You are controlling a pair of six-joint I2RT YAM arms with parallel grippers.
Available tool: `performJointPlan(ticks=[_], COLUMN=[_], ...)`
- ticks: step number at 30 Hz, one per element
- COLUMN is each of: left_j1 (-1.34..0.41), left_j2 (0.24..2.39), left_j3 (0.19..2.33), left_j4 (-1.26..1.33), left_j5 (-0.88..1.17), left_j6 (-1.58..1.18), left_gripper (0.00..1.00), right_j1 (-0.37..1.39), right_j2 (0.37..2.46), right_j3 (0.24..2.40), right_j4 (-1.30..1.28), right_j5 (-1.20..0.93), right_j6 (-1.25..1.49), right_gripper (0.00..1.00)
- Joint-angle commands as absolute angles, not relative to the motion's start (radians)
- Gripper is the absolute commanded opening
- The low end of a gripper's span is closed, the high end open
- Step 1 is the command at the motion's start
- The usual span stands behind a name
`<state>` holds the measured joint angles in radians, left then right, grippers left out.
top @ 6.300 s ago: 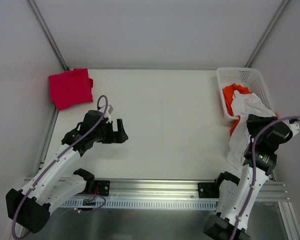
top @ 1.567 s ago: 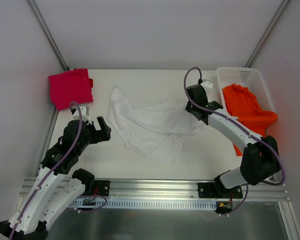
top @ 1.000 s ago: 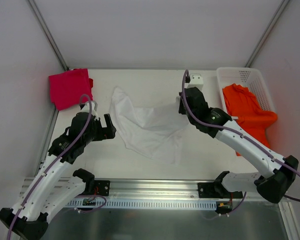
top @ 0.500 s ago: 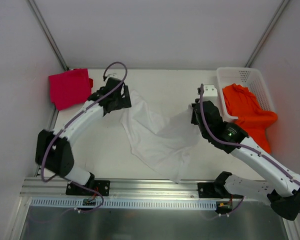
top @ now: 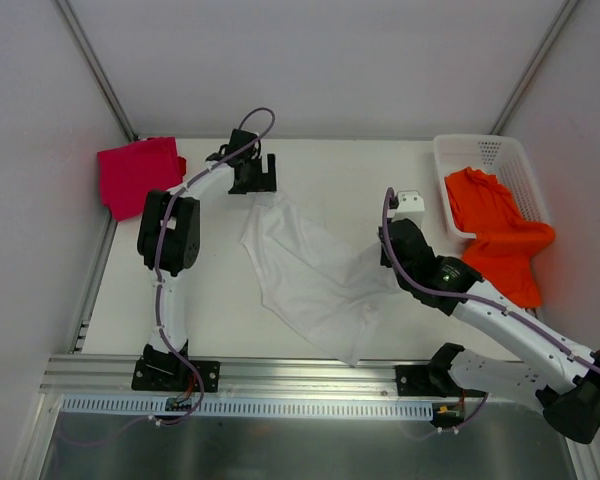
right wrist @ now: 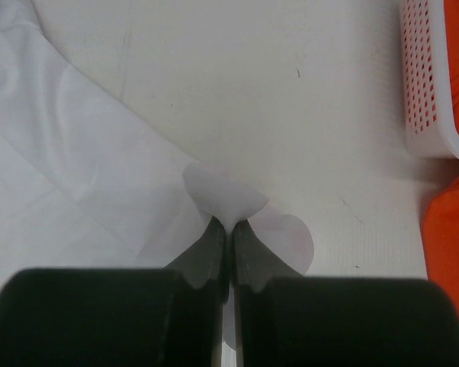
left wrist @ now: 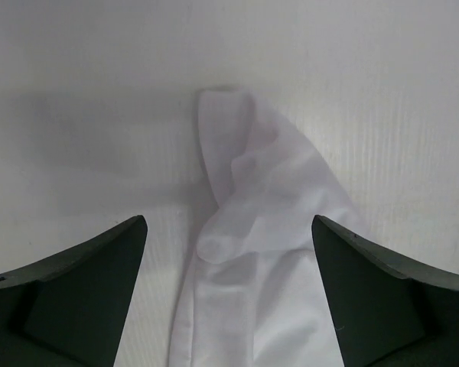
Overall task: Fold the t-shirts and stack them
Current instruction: Flatten the tshirt out
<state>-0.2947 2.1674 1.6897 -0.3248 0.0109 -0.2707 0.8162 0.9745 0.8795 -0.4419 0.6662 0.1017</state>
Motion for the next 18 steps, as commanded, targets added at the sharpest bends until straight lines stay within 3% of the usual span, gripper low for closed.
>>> performJointPlan(ticks=[1,8,15,18], left_j1=[-0.269,-0.258,-0.258,-0.261], left_j2=[2.186,2.220,2.233,2.233], left_j3=[1.740,1.756,1.743,1.730], left_j4=[-0.322,-0.322,-0.322,-0.321], left_j5=[0.080,0.147,0.184,0.189], left_j6=[-0.244,-0.264,-0.284,-0.290], left_gripper=[0.89,0.51,0.53,0.45], right_j1=[0.818,0.818,0.818,0.818], right_j2=[0.953,0.986,0.931,0.931], right_j3=[0.867,0.868,0.848,0.842], right_j4=[-0.385,-0.380,-0.397,-0.396], right_j5=[0.686,0.673,0.673,0.669], right_j6=[0.117,0.120,0.140,0.146], right_gripper=[0.00,0.00,0.00,0.00])
